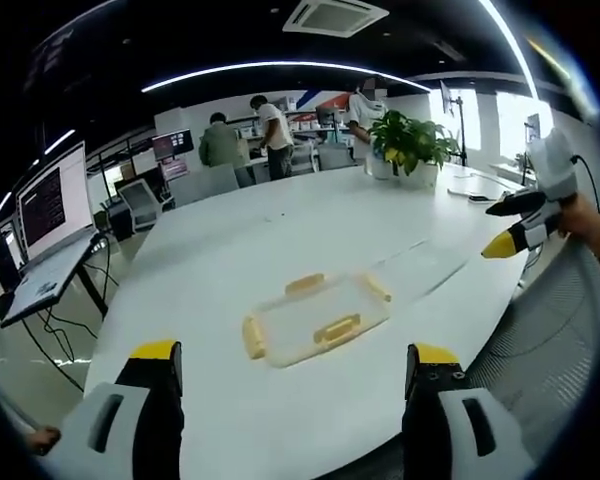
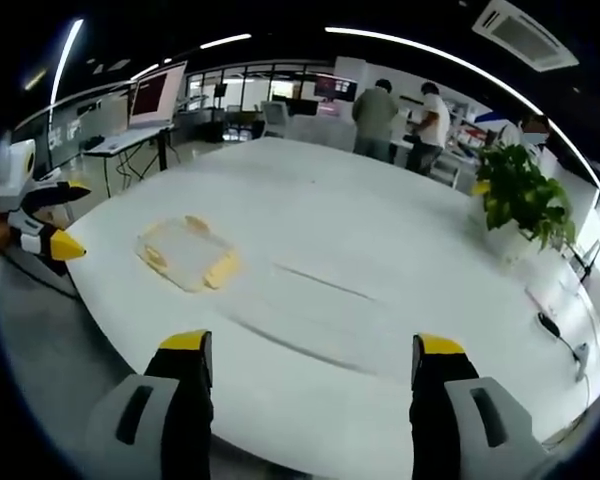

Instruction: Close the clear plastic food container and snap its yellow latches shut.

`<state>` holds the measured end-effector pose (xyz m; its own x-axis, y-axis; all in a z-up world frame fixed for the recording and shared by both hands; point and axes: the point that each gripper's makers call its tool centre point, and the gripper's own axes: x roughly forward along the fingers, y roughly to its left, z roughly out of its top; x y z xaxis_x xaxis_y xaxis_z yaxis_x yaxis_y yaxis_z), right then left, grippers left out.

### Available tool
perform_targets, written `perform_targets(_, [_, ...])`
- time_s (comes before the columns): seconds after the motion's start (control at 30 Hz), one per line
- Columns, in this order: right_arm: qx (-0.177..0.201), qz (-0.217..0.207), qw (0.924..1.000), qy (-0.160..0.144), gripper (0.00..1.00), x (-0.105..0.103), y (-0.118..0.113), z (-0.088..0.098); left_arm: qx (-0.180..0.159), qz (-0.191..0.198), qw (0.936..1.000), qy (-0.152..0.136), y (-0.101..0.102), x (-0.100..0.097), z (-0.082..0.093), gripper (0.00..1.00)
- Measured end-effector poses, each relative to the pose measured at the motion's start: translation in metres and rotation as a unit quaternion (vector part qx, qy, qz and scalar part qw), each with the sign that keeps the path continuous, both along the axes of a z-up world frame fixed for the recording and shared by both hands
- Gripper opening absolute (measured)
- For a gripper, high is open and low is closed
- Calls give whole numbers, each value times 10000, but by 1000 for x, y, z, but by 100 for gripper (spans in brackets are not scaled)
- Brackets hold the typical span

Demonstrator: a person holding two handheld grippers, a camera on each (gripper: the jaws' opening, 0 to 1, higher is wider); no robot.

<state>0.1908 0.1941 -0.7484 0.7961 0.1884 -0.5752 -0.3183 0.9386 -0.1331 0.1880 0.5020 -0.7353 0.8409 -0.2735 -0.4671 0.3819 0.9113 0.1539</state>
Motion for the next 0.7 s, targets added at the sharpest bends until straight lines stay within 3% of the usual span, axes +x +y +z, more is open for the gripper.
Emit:
perform_targets(0.2, [88,162,9998,3,77,-1,6,1,324,-13,9992,212,4,-1,-10,99])
perform_targets(0.33, [309,342,9988,140,77,-4,14,1,341,-427,9974,467,-7,-8,-16,99])
perform_targets(0.37, [374,469,9981,134,77,-5,18,2,378,-711,9956,486,-11,-9,-16,99])
perform_targets(0.47, [395,871,9954,-5,78,-3,26,7,262,-1062,9924,555,-9,-5,-14,99])
perform_targets(0.53, [374,1087,9934,58,80,-3,29,7,150,-1474,9870,615,-10,0,-13,96])
perform_targets(0.57, [372,1233,9917,50,80,-1,33,7,308,-1754,9808,791,-7,1,-16,91])
perform_targets(0.63, [338,1571,9870,29,79,1,40,8,951,-2183,9650,1095,4,3,-23,76])
perform_targets(0.67, [319,1782,9833,162,79,1,45,6,1250,-2221,9615,1032,9,10,-22,73])
perform_targets(0.7, [285,1860,9818,265,78,1,48,4,1659,-2376,9523,954,15,18,-21,77])
